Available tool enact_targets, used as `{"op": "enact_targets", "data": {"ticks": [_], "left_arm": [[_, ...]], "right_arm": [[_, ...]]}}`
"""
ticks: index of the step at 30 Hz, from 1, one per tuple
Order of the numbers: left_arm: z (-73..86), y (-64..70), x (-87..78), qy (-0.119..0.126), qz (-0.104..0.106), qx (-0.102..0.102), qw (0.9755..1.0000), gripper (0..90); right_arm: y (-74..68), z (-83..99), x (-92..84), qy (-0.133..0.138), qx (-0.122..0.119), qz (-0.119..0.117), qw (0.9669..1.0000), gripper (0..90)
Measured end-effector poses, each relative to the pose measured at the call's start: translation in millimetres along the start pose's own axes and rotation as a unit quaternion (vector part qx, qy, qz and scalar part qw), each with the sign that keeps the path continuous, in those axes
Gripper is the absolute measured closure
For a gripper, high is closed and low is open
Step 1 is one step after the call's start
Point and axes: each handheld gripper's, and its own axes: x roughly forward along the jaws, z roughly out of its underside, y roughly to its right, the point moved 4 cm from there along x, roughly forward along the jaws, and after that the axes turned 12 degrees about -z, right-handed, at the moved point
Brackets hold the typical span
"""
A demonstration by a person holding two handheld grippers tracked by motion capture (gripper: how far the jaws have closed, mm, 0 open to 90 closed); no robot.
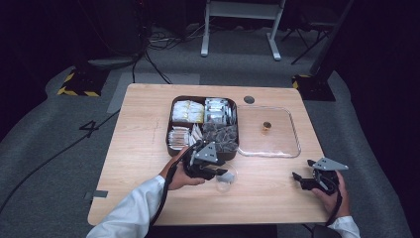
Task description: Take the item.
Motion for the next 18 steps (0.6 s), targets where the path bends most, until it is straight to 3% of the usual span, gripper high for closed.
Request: {"op": "enact_targets", "data": {"ticks": [7,13,18], "left_arm": [[1.7,-5.8,-6.0,-0.001,-0.021,-0.006,0.9998,49.8],[3.4,-9.2,-16.3,-0.012,-0.051,-0.007,0.9986,32.0],[6.3,-11.9,-20.4,-0.027,-0.07,-0.007,0.9972,25.5]], "right_arm": [[0.0,0.0,0.0,0.0,0.0,0.0,1.0,17.5],[0.1,0.0,0.0,0.0,0.0,0.0,1.0,17.5],[0.1,0.0,0.0,0.0,0.0,0.0,1.0,17.5]]}}
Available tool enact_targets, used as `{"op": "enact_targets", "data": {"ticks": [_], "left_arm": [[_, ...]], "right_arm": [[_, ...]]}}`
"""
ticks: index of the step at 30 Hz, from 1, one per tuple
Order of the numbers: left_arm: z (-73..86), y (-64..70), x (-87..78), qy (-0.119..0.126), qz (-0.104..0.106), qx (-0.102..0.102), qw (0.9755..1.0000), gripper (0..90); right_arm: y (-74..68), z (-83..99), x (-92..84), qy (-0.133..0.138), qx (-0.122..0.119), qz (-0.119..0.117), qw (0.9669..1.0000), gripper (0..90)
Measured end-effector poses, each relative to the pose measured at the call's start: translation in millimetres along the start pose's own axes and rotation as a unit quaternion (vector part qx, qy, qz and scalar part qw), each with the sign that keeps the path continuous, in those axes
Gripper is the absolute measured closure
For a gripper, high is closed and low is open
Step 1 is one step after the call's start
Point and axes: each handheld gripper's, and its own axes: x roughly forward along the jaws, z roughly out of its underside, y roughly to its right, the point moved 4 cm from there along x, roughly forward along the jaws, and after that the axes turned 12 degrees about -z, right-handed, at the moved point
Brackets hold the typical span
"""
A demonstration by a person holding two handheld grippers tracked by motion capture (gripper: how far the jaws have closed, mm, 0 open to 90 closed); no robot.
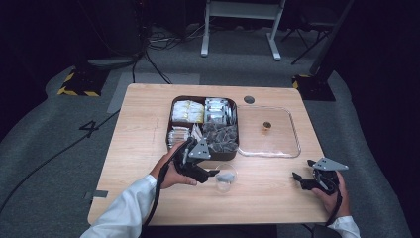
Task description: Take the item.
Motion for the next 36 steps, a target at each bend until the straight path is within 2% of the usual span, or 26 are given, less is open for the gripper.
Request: {"op": "enact_targets", "data": {"ticks": [4,5,7,9,12,16,28,33,36], "left_arm": [[2.7,-3.2,-2.8,0.002,-0.009,0.002,1.0,22.3],[3.4,-4.1,-3.7,-0.002,-0.019,0.004,0.9998,22.2],[4.9,-6.1,-5.4,-0.006,-0.025,0.006,0.9997,20.6],[6.6,-7.9,-7.7,-0.003,-0.028,-0.001,0.9996,19.7],[10.0,-11.3,-11.8,0.0,-0.038,0.003,0.9993,19.2],[16.4,-16.6,-16.9,-0.001,-0.048,-0.003,0.9988,19.3],[39.2,-26.7,-27.6,-0.03,-0.082,-0.002,0.9962,19.3],[49.6,-28.8,-29.9,-0.041,-0.098,0.006,0.9943,19.6],[56.6,-30.3,-31.5,-0.045,-0.104,-0.002,0.9935,19.7]], "right_arm": [[0.0,0.0,0.0,0.0,0.0,0.0,1.0,17.5],[0.0,0.0,0.0,0.0,0.0,0.0,1.0,17.5],[0.0,0.0,0.0,0.0,0.0,0.0,1.0,17.5],[0.1,0.0,0.0,0.0,0.0,0.0,1.0,17.5],[0.0,0.0,0.0,0.0,0.0,0.0,1.0,17.5],[0.0,0.0,0.0,0.0,0.0,0.0,1.0,17.5],[0.2,0.0,0.0,0.0,0.001,-0.001,1.0,17.5],[0.4,0.1,0.0,-0.001,0.002,-0.001,1.0,17.5],[0.5,0.0,0.0,-0.001,0.002,0.0,1.0,17.5]]}}
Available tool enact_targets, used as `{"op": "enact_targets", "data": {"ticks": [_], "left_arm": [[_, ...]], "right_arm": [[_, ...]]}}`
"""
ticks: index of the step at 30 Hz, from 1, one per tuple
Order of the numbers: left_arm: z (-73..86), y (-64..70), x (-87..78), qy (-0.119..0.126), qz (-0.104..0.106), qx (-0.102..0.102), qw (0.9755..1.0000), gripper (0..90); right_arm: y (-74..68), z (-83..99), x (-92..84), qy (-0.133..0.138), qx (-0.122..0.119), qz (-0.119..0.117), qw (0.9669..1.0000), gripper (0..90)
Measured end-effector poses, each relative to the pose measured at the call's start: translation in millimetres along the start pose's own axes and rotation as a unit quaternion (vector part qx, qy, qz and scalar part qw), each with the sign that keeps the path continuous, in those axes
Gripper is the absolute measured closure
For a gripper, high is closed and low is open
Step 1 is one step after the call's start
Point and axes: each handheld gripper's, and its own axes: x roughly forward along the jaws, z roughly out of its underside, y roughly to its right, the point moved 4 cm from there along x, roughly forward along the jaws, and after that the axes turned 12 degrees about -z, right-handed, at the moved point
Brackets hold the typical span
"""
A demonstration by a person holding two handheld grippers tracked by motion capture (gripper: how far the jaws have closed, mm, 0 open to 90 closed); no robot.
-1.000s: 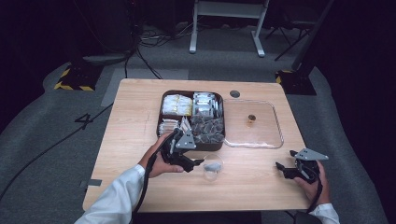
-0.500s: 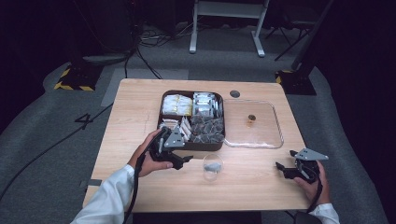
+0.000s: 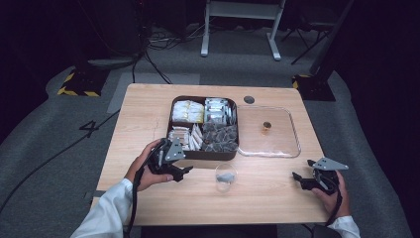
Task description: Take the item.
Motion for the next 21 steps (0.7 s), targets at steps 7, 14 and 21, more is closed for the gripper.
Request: {"op": "enact_targets", "data": {"ticks": [7,14,21], "left_arm": [[16.9,-3.7,-1.3,-0.017,-0.019,-0.002,0.9997,20.0],[33.1,-7.1,-3.0,-0.025,-0.034,-0.009,0.9991,20.0],[54.2,-9.6,-2.4,-0.037,-0.044,-0.016,0.9982,19.9]], "right_arm": [[0.2,0.0,0.0,0.0,0.001,-0.001,1.0,17.5],[0.4,0.0,0.1,0.0,0.003,-0.001,1.0,17.5],[0.4,0.0,0.1,0.0,0.003,-0.001,1.0,17.5]]}}
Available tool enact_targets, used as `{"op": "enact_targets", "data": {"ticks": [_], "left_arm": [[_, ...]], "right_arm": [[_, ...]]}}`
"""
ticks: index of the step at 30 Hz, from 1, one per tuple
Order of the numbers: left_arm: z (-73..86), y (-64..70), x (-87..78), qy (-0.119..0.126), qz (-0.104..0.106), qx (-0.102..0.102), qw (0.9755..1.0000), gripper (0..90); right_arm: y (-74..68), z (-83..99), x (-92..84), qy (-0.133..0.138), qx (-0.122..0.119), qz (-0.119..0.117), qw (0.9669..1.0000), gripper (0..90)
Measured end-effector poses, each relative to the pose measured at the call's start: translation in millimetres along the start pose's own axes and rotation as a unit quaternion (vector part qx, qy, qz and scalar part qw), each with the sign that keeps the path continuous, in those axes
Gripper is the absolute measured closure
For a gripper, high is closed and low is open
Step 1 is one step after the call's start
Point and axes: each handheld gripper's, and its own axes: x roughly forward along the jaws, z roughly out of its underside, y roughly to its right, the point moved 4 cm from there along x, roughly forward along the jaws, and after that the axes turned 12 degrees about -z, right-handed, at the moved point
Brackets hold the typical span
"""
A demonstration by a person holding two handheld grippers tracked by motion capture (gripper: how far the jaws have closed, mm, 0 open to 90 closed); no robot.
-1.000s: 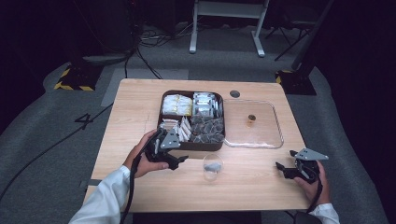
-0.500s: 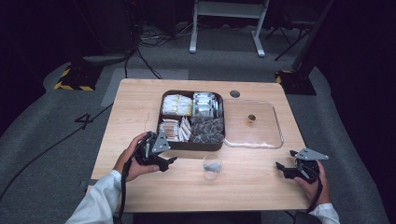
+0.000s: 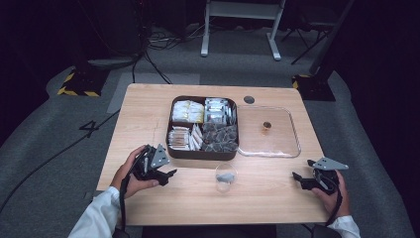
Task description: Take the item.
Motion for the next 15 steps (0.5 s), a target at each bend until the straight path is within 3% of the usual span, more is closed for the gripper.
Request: {"op": "enact_targets", "data": {"ticks": [8,15], "left_arm": [[20.0,-2.3,2.6,-0.011,-0.006,-0.014,0.9998,19.6],[36.6,-3.7,3.9,-0.022,0.007,-0.026,0.9994,17.9]], "right_arm": [[-0.1,0.0,0.0,0.0,-0.001,0.0,1.0,17.5],[-0.2,0.0,-0.2,0.0,-0.002,0.001,1.0,17.5]]}}
